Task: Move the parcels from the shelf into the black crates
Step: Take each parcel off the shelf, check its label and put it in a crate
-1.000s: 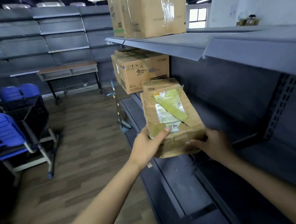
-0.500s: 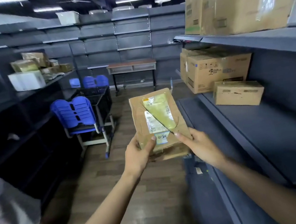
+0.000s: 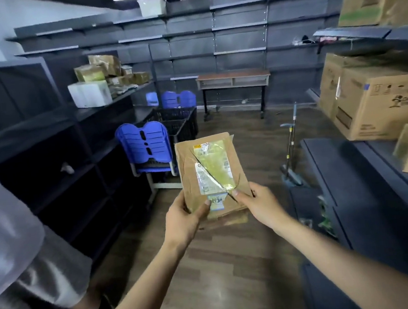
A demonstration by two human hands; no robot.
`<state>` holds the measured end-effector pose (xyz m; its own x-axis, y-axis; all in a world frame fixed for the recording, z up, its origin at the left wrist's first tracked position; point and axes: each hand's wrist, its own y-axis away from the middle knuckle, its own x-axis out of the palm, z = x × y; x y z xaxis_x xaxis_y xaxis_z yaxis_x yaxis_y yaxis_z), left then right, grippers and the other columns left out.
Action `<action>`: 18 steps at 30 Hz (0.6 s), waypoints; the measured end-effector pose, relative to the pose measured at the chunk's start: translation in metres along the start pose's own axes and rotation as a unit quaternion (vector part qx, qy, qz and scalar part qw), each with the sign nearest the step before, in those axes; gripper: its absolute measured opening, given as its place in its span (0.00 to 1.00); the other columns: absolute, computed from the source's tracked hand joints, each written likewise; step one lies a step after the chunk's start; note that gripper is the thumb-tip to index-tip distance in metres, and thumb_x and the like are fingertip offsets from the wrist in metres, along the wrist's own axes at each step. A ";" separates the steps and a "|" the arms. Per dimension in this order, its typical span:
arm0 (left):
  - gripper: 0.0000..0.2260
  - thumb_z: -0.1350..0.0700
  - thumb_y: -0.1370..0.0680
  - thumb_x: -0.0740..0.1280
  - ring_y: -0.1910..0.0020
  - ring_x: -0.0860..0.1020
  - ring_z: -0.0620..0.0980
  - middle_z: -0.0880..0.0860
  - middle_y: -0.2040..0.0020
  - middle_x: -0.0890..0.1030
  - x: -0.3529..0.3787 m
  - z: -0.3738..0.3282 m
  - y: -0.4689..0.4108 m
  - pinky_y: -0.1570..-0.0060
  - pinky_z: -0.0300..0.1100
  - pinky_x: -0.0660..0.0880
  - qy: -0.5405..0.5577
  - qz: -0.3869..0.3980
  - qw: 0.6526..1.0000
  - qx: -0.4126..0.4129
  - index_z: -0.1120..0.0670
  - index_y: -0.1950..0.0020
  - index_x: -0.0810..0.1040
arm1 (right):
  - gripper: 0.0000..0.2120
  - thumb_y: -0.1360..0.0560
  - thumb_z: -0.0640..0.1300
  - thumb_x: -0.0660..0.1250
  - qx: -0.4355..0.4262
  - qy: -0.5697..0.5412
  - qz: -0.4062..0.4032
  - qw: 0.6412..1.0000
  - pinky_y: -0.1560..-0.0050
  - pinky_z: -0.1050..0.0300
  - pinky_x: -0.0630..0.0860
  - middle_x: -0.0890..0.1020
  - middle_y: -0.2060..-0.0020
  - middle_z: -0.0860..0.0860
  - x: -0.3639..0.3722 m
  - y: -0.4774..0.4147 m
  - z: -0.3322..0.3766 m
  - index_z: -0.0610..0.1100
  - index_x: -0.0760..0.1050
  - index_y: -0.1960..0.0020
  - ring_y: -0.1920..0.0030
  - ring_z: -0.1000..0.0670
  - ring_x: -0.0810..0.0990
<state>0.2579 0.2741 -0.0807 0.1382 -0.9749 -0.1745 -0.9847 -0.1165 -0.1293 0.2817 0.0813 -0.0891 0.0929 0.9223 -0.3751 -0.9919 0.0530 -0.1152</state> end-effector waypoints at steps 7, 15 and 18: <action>0.15 0.54 0.29 0.74 0.51 0.82 0.48 0.51 0.50 0.84 0.043 -0.002 -0.121 0.46 0.48 0.78 -0.033 -0.032 0.999 -0.017 0.54 0.43 0.79 | 0.19 0.30 0.56 0.66 -0.021 0.000 0.034 0.999 0.47 0.45 0.76 0.84 0.55 0.45 -0.012 -0.143 -0.019 0.39 0.77 0.52 0.51 0.41 0.81; 0.13 0.53 0.29 0.74 0.59 0.81 0.34 0.41 0.55 0.84 0.075 0.016 -0.240 0.63 0.25 0.73 -0.060 -0.068 0.996 -0.015 0.48 0.47 0.78 | 0.04 0.27 0.48 0.68 -0.024 -0.021 0.067 0.997 0.57 0.57 0.74 0.83 0.64 0.60 -0.009 -0.277 -0.038 0.51 0.78 0.60 0.60 0.58 0.80; 0.13 0.54 0.29 0.74 0.60 0.80 0.31 0.40 0.56 0.83 0.081 0.031 -0.289 0.65 0.23 0.72 -0.060 -0.087 0.994 -0.020 0.47 0.47 0.78 | 0.06 0.26 0.46 0.69 -0.029 -0.023 0.080 0.996 0.60 0.61 0.71 0.82 0.67 0.64 0.005 -0.331 -0.047 0.54 0.77 0.62 0.64 0.63 0.77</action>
<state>0.5566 0.2343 -0.0881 0.3152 -0.9100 -0.2694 -0.9482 -0.2902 -0.1292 0.6146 0.0504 -0.0961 -0.0711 0.9340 -0.3502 -0.9869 -0.1168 -0.1111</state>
